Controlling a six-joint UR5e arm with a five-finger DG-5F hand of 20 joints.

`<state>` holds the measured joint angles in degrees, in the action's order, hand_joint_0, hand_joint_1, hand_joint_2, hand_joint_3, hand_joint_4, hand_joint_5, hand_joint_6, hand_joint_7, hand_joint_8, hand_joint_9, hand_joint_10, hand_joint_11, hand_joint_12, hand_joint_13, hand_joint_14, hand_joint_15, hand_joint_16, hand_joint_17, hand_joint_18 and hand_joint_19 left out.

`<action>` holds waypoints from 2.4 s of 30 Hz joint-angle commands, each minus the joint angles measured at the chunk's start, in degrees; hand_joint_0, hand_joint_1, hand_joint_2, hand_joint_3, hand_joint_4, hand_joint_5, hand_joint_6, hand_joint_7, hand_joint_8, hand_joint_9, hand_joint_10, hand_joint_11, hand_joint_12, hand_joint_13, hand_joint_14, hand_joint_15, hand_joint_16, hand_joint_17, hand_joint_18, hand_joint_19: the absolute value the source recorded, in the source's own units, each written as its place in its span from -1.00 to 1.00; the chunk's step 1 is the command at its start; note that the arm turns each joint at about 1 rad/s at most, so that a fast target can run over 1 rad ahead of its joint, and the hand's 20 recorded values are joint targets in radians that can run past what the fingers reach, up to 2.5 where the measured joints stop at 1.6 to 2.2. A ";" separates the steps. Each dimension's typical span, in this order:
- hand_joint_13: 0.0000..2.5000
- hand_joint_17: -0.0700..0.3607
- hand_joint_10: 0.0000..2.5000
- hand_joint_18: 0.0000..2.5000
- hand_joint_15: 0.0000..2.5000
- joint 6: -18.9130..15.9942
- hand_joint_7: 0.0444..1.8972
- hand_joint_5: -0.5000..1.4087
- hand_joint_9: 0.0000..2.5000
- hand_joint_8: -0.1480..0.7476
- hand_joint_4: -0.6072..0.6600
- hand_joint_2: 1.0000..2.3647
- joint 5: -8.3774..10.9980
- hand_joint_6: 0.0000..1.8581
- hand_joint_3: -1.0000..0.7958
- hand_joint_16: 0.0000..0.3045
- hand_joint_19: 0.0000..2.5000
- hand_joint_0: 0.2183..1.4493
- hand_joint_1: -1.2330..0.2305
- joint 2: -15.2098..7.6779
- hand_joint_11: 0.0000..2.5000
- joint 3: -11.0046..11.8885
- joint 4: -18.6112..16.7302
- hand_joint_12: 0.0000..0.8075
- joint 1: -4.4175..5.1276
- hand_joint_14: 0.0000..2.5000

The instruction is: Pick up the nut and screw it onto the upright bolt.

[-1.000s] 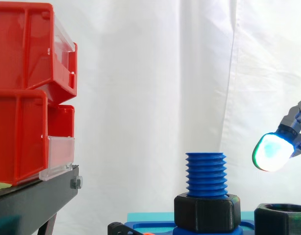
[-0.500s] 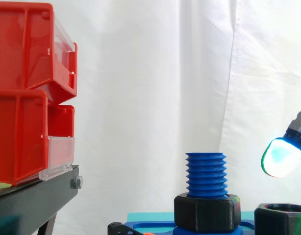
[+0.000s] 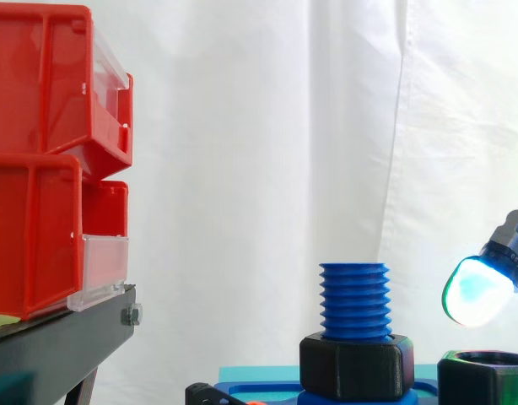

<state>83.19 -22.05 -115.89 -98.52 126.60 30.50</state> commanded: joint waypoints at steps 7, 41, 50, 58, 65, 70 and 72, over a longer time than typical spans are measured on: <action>-1.00 0.03 -1.00 -1.00 -1.00 1.18 -0.25 -0.77 -1.00 0.04 0.39 -1.00 -0.10 -0.46 -0.44 -0.56 -1.00 -0.87 -0.37 -1.53 -1.00 0.34 -2.32 0.19 0.17 -1.00; -0.95 0.01 -1.00 -1.00 -1.00 -0.13 -0.21 -0.76 -0.95 0.05 0.42 -1.00 -2.03 -0.46 -0.44 -0.57 -1.00 -0.85 -0.31 -2.59 -1.00 0.70 -1.45 0.17 -0.79 -1.00; -0.92 0.00 -1.00 -1.00 -1.00 -0.13 -0.19 -0.75 -0.94 0.06 0.43 -1.00 -3.44 -0.46 -0.44 -0.58 -1.00 -0.84 -0.31 -2.59 -1.00 0.70 -1.18 0.16 -0.79 -1.00; -0.88 0.00 -1.00 -1.00 -1.00 -0.31 -0.20 -0.74 -0.90 0.08 0.44 -1.00 -4.41 -0.46 -0.44 -0.58 -1.00 -0.84 -0.35 -2.59 -1.00 0.70 -0.30 0.17 -0.79 -1.00; -0.86 -0.01 -1.00 -1.00 -1.00 -2.42 -0.20 -0.74 -0.89 0.08 0.45 -1.00 -5.29 -0.46 -0.44 -0.58 -1.00 -0.84 -0.35 -2.59 -1.00 0.70 2.25 0.17 -0.79 -1.00; -0.85 -0.02 -1.00 -1.00 -1.00 -2.77 -0.18 -0.73 -0.89 0.07 0.46 -1.00 -5.29 -0.46 -0.44 -0.59 -1.00 -0.83 -0.34 -2.59 -1.00 0.70 3.04 0.16 -0.79 -1.00; -0.85 -0.02 -1.00 -1.00 -1.00 -2.95 -0.17 -0.73 -0.89 0.08 0.46 -1.00 -5.29 -0.46 -0.44 -0.59 -1.00 -0.83 -0.35 -2.59 -1.00 0.70 3.30 0.16 -0.70 -1.00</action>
<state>80.51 -27.32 -118.48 -97.82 129.52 29.73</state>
